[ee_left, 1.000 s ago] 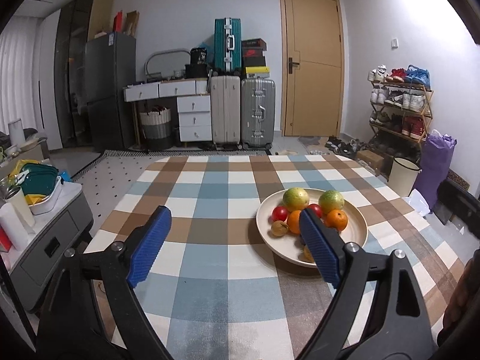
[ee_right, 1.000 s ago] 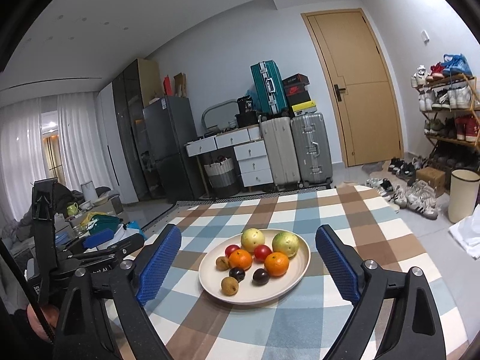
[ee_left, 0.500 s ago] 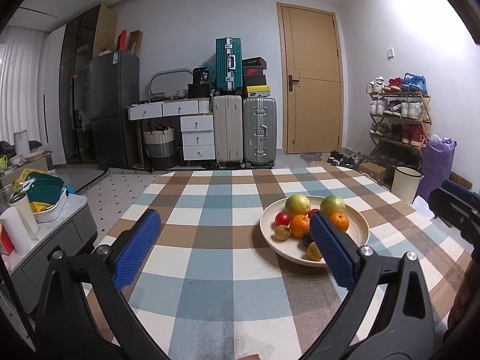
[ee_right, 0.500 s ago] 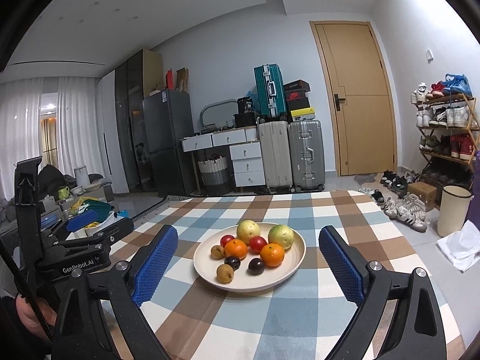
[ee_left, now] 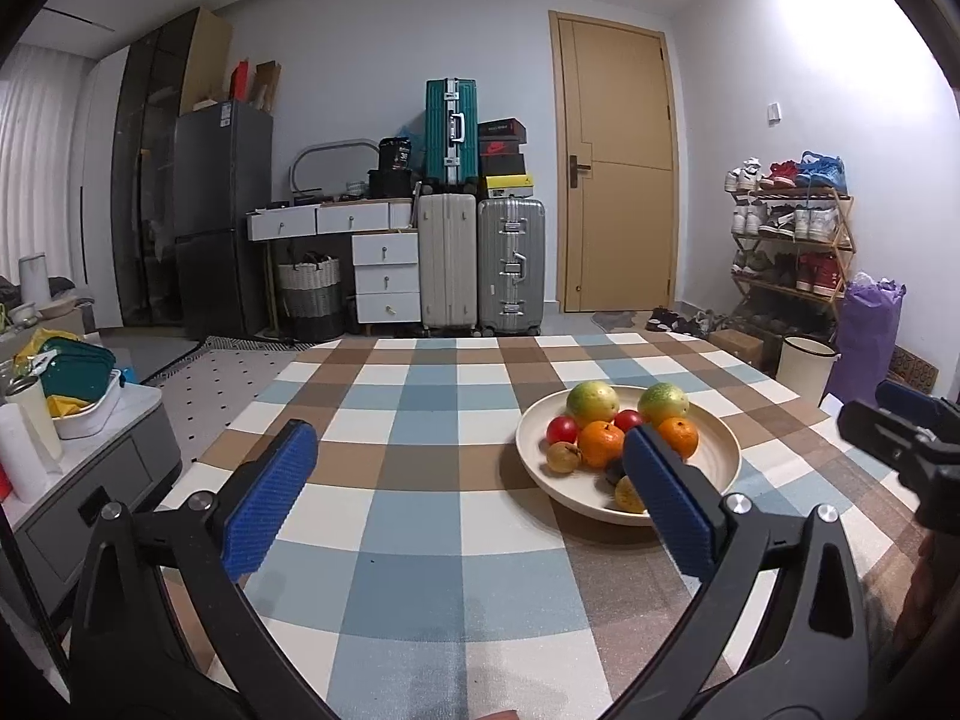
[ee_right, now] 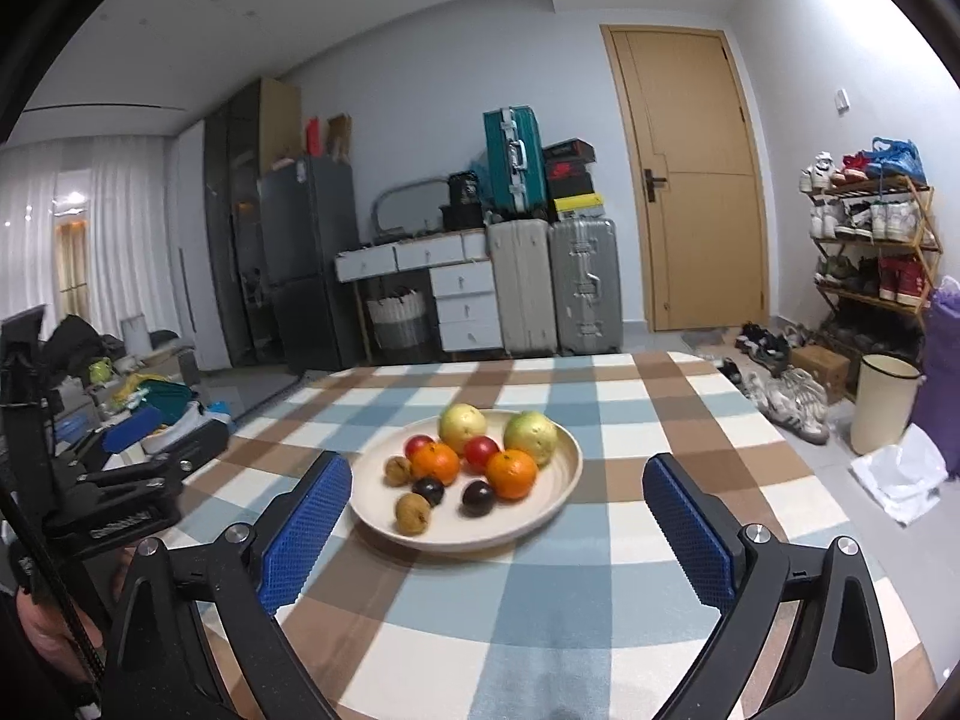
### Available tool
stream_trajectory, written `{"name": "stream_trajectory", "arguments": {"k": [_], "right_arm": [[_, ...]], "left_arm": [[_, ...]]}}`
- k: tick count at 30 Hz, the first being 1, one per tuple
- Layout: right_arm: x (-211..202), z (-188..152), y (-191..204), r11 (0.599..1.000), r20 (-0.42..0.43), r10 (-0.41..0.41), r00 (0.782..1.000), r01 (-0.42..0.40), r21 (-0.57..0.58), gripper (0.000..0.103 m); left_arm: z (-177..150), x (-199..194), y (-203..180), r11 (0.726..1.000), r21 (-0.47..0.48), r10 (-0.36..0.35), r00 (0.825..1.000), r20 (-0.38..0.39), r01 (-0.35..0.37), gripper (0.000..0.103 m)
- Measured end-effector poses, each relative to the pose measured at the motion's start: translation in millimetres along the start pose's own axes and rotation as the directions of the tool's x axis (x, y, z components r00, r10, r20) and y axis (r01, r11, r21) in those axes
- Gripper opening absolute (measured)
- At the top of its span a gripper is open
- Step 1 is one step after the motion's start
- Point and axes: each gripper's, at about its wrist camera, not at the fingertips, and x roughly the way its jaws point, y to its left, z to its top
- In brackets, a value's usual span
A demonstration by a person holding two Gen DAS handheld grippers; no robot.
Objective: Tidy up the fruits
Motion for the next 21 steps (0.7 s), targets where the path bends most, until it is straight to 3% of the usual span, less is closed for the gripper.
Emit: {"name": "stream_trajectory", "arguments": {"k": [4, 21], "right_arm": [[8.2, -0.8, -1.2, 1.0, -0.03, -0.017, 0.999, 0.017, 0.001, 0.102], [3.6, -4.3, 16.9, 0.994, -0.011, -0.031, 0.999, 0.029, -0.106, 0.103]], "left_arm": [[-1.4, 14.6, 2.4, 1.0, -0.011, -0.015, 0.998, -0.06, 0.015, 0.102], [-1.8, 11.0, -2.3, 1.0, 0.001, -0.014, 0.999, -0.038, 0.014, 0.102]]}}
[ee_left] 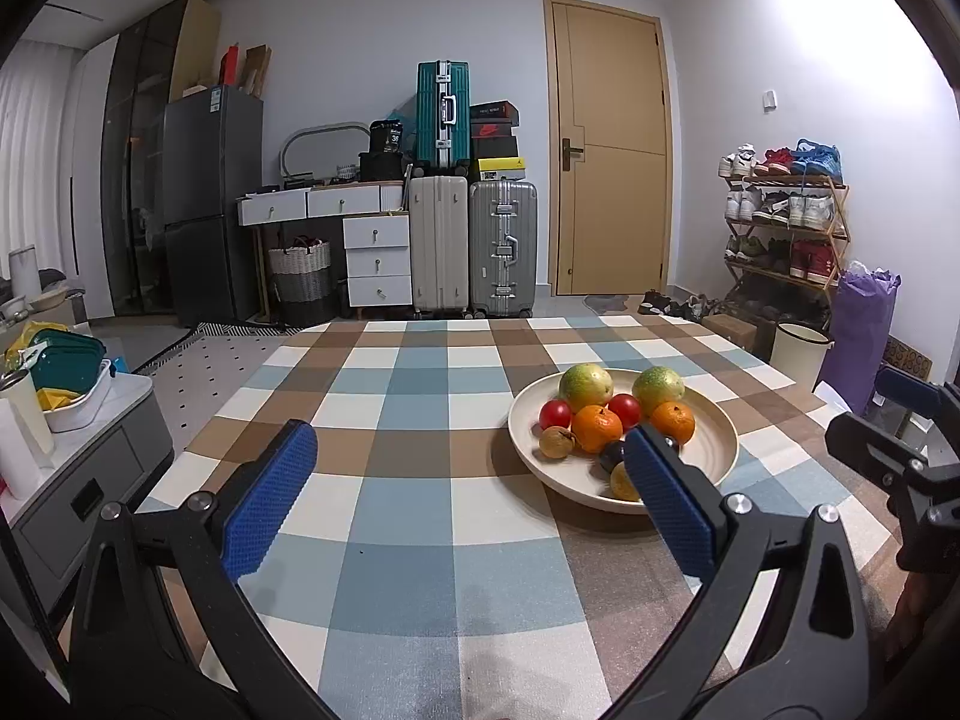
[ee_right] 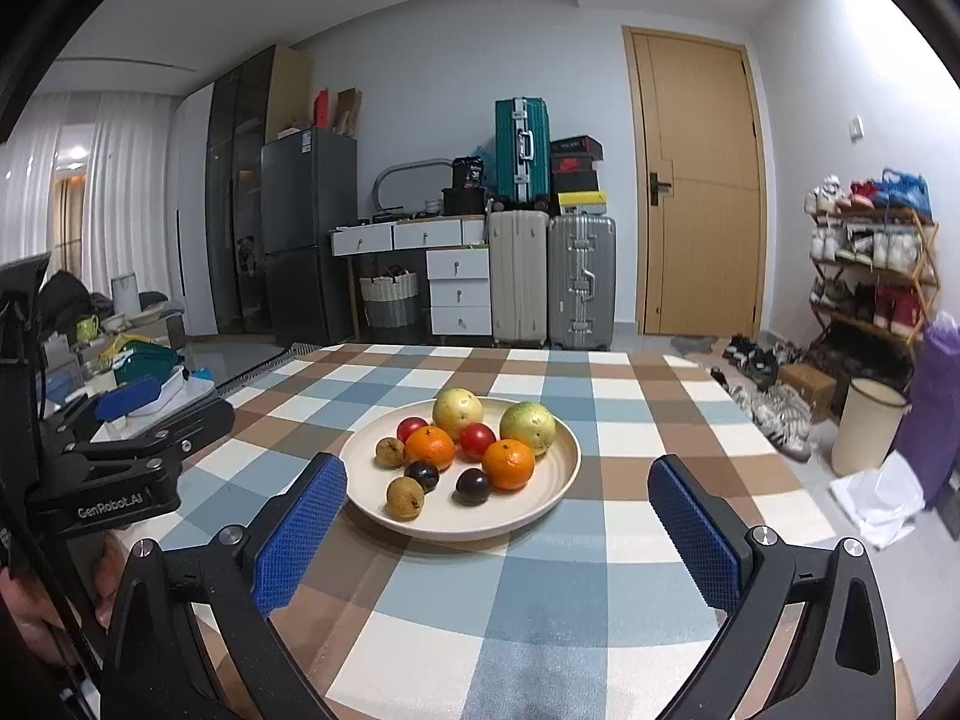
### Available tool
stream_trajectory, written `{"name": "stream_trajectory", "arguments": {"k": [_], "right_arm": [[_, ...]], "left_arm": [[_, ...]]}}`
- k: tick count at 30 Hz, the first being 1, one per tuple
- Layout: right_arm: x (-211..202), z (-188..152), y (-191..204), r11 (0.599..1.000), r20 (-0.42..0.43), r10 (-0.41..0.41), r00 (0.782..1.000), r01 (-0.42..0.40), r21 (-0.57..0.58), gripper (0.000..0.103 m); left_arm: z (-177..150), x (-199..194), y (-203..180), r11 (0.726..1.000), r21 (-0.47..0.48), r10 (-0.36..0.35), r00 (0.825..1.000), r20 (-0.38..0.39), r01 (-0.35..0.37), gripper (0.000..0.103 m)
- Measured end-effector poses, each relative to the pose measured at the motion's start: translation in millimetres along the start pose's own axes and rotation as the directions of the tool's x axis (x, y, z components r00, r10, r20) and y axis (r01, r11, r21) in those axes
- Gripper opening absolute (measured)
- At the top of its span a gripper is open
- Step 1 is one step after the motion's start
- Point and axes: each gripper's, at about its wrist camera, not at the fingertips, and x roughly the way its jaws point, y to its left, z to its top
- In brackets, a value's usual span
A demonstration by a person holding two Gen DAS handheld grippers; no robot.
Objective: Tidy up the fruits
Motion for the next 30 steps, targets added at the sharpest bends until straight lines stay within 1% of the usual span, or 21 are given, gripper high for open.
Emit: {"name": "stream_trajectory", "arguments": {"k": [5, 30], "right_arm": [[1.6, 0.1, -2.7, 1.0, -0.004, 0.005, 1.0, -0.005, 0.015, 0.103], [1.4, -0.1, -2.6, 1.0, -0.002, 0.004, 1.0, -0.004, 0.011, 0.103]], "left_arm": [[-0.1, 0.0, 0.0, 1.0, 0.0, 0.0, 1.0, 0.0, 0.0, 0.102], [-0.5, 0.3, -0.7, 1.0, 0.0, 0.0, 1.0, 0.0, 0.0, 0.102]]}}
